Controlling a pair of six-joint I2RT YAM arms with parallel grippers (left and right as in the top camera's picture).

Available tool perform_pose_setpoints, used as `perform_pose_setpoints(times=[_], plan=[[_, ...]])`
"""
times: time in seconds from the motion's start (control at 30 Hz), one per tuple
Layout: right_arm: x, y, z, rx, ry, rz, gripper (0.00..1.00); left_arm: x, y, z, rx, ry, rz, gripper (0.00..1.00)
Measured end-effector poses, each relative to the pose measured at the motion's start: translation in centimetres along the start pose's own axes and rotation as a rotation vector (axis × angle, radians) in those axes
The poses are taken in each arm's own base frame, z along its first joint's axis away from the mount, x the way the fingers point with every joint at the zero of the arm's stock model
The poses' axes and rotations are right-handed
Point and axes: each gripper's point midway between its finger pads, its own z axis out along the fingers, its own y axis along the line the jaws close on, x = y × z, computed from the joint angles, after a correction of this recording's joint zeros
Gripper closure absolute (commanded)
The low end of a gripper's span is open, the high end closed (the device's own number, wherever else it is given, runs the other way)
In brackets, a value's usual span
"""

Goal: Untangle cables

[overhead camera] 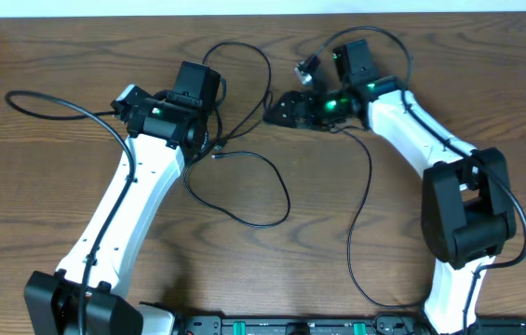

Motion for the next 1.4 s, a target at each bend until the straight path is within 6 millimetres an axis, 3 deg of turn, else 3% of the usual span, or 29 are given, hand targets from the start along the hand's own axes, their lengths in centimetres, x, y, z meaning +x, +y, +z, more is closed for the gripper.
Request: perform_pose_setpoints(times=[0.03, 0.07, 0.23, 0.37, 0.57, 0.7, 0.83, 1.07, 1.13, 1.27, 1.33, 1.4], plan=[[0.2, 0.2, 0.5, 0.011, 0.002, 0.032, 0.01, 0.0, 0.0, 0.0, 0.000, 0.000, 0.000, 0.28], [0.4, 0.3, 1.1, 0.035, 0.003, 0.083, 0.01, 0.0, 0.0, 0.0, 0.001, 0.000, -0.001, 0.02], [1.4, 0.6, 3.3, 0.130, -0.014, 0.266, 0.05, 0.0, 0.0, 0.0, 0.001, 0.001, -0.002, 0.02], [1.1, 0.3, 3.8, 0.180, -0.064, 0.352, 0.11, 0.0, 0.0, 0.0, 0.001, 0.001, -0.002, 0.02], [-1.4, 1.1, 4.3, 0.180, -0.191, 0.338, 0.16, 0.0, 0.0, 0.0, 0.001, 0.001, -0.002, 0.02], [-1.2, 0.6, 4.9, 0.259, -0.237, 0.336, 0.17, 0.0, 0.0, 0.0, 0.001, 0.001, -0.002, 0.02], [-1.0, 0.6, 5.4, 0.306, -0.268, 0.321, 0.25, 0.0, 0.0, 0.0, 0.001, 0.001, -0.002, 0.02], [-1.9, -0.6, 5.3, 0.407, -0.370, 0.297, 0.32, 0.0, 0.0, 0.0, 0.001, 0.001, -0.002, 0.02], [-1.9, -1.0, 6.1, 0.411, -0.376, 0.293, 0.36, 0.0, 0.0, 0.0, 0.001, 0.001, -0.002, 0.02], [-0.5, -4.0, 9.5, 0.427, -0.322, 0.327, 0.51, 0.0, 0.0, 0.0, 0.001, 0.000, -0.002, 0.02], [0.0, -4.6, 10.4, 0.412, -0.299, 0.338, 0.65, 0.0, 0.0, 0.0, 0.001, 0.001, -0.002, 0.02], [-0.1, -4.3, 10.6, 0.396, -0.294, 0.333, 0.87, 0.0, 0.0, 0.0, 0.001, 0.001, -0.002, 0.03]])
